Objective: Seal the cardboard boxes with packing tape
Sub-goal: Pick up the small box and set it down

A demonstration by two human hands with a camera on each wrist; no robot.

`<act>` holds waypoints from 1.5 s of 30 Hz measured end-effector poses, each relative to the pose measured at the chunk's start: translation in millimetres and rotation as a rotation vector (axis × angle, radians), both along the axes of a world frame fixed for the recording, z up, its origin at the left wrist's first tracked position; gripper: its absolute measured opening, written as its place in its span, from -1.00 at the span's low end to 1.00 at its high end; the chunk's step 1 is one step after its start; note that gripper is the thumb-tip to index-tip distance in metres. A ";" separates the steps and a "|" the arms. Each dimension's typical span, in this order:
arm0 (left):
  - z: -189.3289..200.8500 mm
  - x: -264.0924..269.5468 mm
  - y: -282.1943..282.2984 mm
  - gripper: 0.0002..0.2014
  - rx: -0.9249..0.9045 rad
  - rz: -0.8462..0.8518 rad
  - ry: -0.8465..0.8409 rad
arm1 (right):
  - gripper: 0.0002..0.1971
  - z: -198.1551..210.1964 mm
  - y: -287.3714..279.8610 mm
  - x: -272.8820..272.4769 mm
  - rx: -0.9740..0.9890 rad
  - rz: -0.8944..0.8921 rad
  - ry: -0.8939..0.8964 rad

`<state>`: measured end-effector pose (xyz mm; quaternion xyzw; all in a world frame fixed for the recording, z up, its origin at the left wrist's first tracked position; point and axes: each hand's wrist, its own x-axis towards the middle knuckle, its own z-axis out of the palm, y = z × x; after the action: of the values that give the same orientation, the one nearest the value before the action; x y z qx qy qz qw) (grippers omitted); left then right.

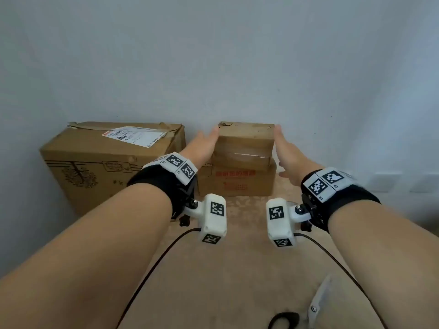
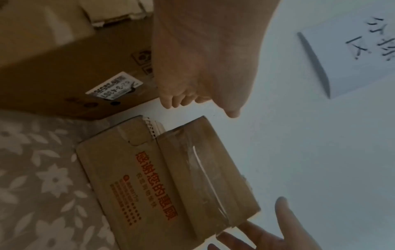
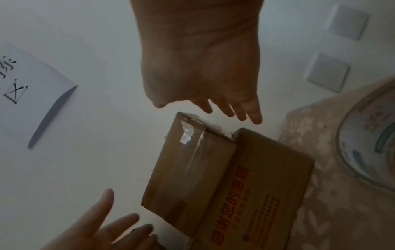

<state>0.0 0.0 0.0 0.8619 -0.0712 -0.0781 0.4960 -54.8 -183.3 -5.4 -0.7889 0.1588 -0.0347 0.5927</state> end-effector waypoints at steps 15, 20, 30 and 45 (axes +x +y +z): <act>-17.8 -88.4 14.0 -0.50 -0.545 0.084 0.237 | -0.45 -9.9 8.1 -67.7 0.409 -0.062 -0.176; -33.7 -133.6 47.3 -0.34 -0.561 0.097 0.290 | -0.65 -45.4 26.6 -110.4 0.428 -0.078 -0.099; -84.6 -175.8 88.6 -0.68 -0.590 0.183 0.437 | -0.28 -86.2 76.2 -141.6 0.352 -0.053 -0.015; -102.3 -163.7 101.5 -0.08 -0.230 -0.219 0.388 | -0.27 -96.4 87.1 -129.3 0.341 0.295 -0.108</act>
<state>-163.7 101.5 -102.3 0.7558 -0.0762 -0.2868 0.5837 -184.0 -96.2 -101.8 -0.6891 0.0133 0.0372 0.7236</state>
